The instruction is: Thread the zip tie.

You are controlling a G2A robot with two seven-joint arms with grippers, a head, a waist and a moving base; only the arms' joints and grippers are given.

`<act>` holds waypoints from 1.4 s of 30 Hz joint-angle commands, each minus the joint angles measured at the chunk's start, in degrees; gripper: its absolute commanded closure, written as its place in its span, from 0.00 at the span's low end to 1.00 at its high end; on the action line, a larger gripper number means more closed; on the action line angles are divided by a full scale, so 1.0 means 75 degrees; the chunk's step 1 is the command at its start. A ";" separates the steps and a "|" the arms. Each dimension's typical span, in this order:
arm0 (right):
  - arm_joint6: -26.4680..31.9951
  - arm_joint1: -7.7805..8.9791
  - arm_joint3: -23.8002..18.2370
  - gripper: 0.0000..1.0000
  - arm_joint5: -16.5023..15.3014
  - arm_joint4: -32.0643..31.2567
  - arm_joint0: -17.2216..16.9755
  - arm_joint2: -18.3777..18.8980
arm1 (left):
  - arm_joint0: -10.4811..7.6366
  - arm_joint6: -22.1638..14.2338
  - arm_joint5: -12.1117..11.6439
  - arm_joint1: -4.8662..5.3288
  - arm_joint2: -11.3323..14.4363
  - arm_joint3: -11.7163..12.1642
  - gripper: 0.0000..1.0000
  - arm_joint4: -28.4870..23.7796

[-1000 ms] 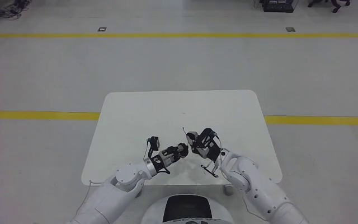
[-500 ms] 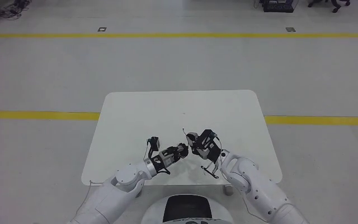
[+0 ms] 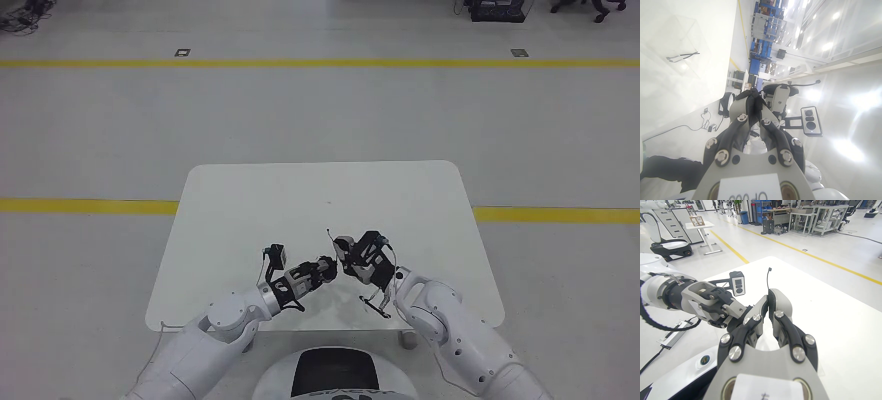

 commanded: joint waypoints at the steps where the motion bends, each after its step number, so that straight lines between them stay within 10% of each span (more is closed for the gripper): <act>1: -0.0001 -0.0003 0.0007 1.00 -0.0007 0.0002 0.0002 0.0000 | 0.0001 0.0004 0.0001 0.0000 0.0002 -0.0001 1.00 -0.0004; 42: -0.0085 0.0108 0.0255 1.00 -0.0026 0.0962 0.0106 -0.0350 | -0.0034 0.0041 -0.0024 -0.0003 0.0041 0.0026 1.00 -0.0022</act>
